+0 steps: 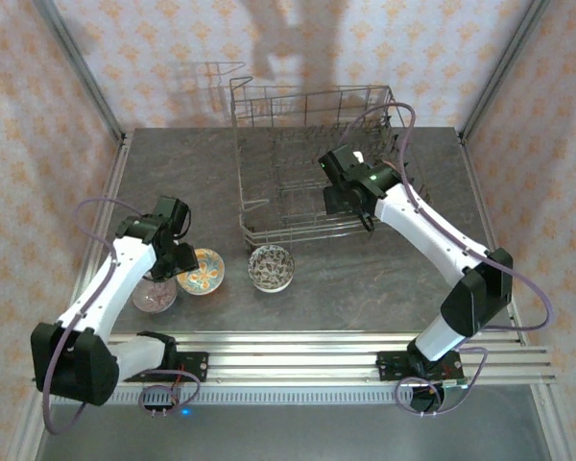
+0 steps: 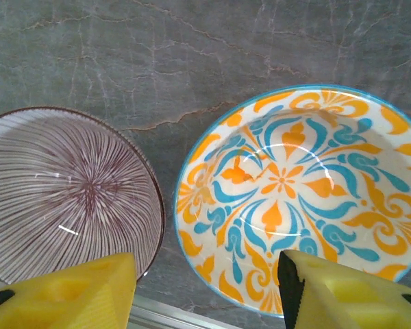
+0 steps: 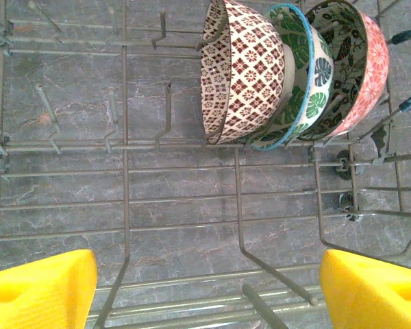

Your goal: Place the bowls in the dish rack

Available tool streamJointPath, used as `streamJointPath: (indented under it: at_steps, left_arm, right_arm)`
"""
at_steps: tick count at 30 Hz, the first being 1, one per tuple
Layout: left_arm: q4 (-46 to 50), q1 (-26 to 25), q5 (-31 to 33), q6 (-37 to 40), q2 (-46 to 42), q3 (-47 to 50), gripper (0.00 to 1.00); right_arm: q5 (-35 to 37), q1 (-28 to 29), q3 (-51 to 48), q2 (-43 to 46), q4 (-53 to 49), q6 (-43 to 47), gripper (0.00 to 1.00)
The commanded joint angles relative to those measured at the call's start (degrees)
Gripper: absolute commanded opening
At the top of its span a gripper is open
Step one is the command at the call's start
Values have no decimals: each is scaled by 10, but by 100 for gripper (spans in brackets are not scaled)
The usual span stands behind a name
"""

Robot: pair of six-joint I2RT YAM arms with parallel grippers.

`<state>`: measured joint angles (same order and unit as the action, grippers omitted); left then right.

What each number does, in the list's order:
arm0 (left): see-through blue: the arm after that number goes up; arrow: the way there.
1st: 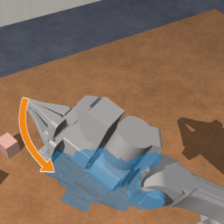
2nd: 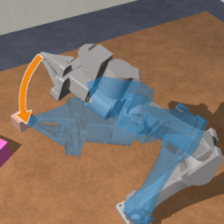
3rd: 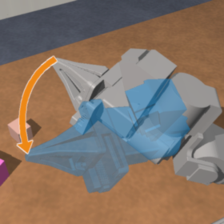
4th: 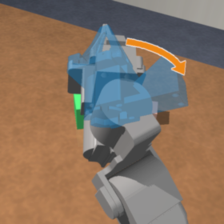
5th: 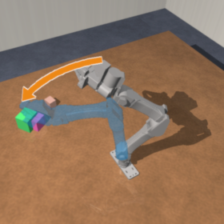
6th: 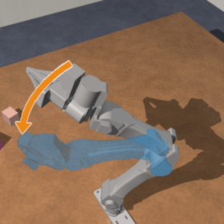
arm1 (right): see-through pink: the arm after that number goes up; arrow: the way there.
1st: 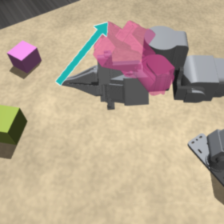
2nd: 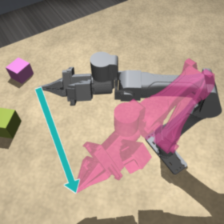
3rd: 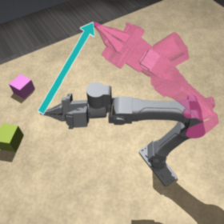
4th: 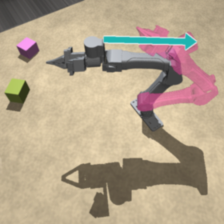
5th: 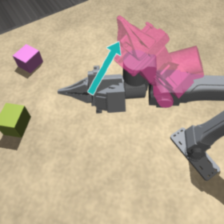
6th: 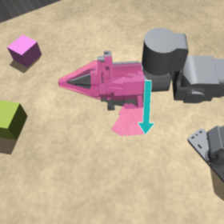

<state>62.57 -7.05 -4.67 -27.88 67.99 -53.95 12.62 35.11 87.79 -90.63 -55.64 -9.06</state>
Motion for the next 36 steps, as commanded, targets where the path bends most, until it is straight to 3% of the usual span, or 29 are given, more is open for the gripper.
streamJointPath:
  at_steps: [1,23,36]
  left_arm:
    - [-20,20,-22,49,30,-17,57]
    - [-39,45,-20,67,147,-40,57]
    - [-42,45,-57,67,146,-31,41]
  right_arm:
    - [15,7,-16,13,-28,-11,84]
    - [6,9,12,-25,-19,2,84]
    - [4,8,8,-25,-16,-2,84]
